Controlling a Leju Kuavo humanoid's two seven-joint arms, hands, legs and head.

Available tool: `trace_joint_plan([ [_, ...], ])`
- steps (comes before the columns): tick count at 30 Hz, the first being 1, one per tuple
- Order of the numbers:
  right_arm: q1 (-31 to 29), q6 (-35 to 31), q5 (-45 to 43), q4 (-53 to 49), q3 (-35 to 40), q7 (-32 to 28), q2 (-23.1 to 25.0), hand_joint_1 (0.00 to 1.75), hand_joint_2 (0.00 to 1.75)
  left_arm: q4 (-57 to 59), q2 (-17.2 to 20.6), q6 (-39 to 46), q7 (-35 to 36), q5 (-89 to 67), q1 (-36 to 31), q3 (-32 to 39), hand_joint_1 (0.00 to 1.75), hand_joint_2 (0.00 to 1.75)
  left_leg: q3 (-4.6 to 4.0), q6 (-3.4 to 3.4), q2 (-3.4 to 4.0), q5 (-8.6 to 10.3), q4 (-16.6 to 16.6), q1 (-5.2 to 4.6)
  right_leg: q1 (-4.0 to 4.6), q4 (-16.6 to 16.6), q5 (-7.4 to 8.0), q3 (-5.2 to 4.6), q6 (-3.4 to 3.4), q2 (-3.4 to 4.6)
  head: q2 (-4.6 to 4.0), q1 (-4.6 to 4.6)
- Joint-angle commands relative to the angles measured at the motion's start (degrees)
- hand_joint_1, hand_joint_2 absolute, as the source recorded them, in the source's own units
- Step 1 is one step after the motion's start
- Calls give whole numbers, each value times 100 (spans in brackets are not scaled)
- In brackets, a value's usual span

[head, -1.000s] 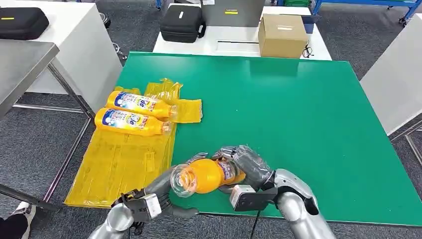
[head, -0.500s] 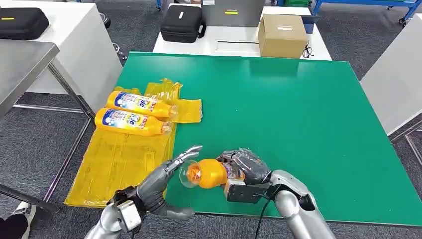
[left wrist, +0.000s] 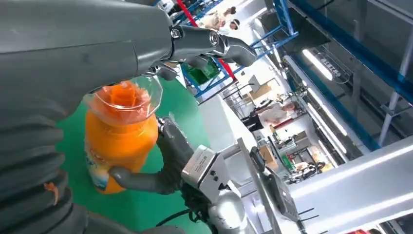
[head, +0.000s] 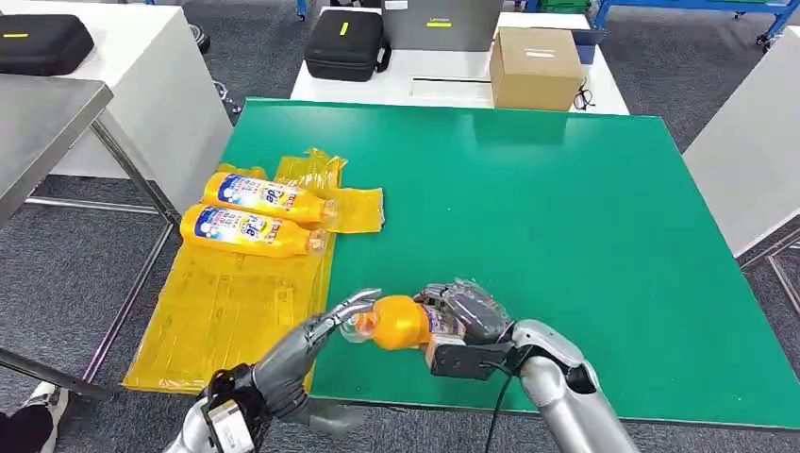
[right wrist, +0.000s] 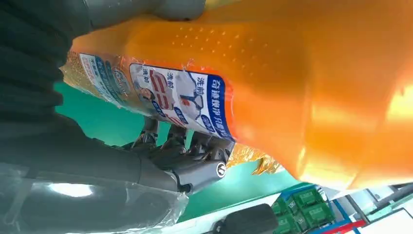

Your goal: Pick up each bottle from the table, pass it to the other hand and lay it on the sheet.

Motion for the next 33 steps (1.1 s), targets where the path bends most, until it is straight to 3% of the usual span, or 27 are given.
trace_joint_plan([
  [1,49,100,-69,24,13,-37,-103,175,175,-9,-68,-5,-10,38,139,314,0,175,18,-8,2,-9,-1,5,6,-4,-7,19,-9,4,0,0],
  [26,618,88,-116,-419,-407,-111,-271,175,175,-478,4,216,-193,495,293,1057,0,175,14,-7,-3,-6,-3,4,4,-5,-5,14,-6,0,0,0],
  [33,700,85,23,-794,-361,-179,-221,175,175,38,-93,108,-193,256,59,1105,0,175,21,-10,-8,-7,-2,5,6,-4,-8,22,-11,-5,0,2],
])
